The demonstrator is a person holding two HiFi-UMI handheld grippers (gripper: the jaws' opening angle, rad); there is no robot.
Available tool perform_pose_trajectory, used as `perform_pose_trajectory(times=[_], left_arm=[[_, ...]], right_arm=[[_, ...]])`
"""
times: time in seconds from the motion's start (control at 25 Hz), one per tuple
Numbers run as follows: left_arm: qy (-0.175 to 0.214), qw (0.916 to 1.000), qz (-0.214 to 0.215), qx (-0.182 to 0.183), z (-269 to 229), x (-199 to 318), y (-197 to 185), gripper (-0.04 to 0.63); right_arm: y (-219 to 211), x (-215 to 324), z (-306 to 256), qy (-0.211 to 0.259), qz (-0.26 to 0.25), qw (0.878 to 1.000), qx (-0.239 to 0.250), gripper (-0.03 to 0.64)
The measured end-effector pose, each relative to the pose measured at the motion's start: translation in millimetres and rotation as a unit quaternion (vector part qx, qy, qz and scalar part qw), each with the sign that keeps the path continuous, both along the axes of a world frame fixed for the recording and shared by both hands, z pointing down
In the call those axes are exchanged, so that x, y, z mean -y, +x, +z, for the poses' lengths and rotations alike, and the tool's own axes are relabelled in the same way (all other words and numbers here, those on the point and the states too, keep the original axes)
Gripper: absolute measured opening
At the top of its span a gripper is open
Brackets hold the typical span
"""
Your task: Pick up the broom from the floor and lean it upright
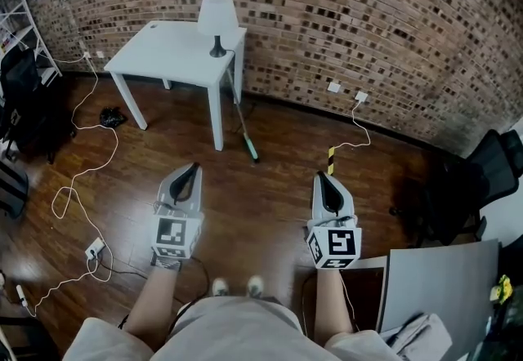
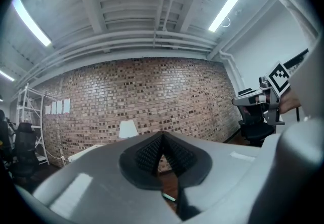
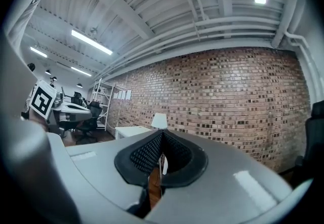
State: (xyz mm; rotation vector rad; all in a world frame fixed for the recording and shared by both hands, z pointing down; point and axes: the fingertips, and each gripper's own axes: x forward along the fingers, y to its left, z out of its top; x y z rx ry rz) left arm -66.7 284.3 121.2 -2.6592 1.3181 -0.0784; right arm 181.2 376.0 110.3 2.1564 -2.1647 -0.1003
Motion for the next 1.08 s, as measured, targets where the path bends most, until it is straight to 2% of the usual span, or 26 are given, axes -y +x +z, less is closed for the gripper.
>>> perform_pose_trajectory(times=[1.08], left_arm=[[-0.003, 1.0, -0.003, 0.001, 6.4, -5.0, 8.0, 0.0]], right_arm=[[0.6, 0.7, 1.7, -0.001, -0.01, 1.0, 0.0, 0.011]])
